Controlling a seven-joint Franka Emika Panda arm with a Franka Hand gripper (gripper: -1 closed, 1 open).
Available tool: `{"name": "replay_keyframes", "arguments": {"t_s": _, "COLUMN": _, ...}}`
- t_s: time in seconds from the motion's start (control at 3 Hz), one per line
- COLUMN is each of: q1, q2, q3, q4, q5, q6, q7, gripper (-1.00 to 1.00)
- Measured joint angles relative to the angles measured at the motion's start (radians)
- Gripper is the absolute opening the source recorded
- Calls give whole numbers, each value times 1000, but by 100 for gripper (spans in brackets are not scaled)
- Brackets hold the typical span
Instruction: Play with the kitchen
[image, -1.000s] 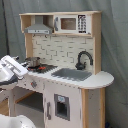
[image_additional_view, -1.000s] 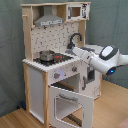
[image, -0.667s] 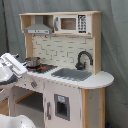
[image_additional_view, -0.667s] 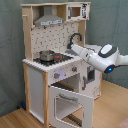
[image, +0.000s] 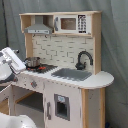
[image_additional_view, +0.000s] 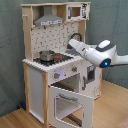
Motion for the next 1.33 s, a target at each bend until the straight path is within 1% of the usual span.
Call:
{"name": "replay_keyframes", "arguments": {"t_s": 0.33, "q1": -41, "q2": 17, "q3": 8, "q4": 57, "q5": 109, "q6": 0, "q7": -73, "gripper": 100}}
{"name": "replay_keyframes", "arguments": {"t_s": 1.33, "q1": -131, "q2": 68, "q3": 32, "q4": 174, "q5": 332, "q6": -20, "q7": -226, "gripper": 100}}
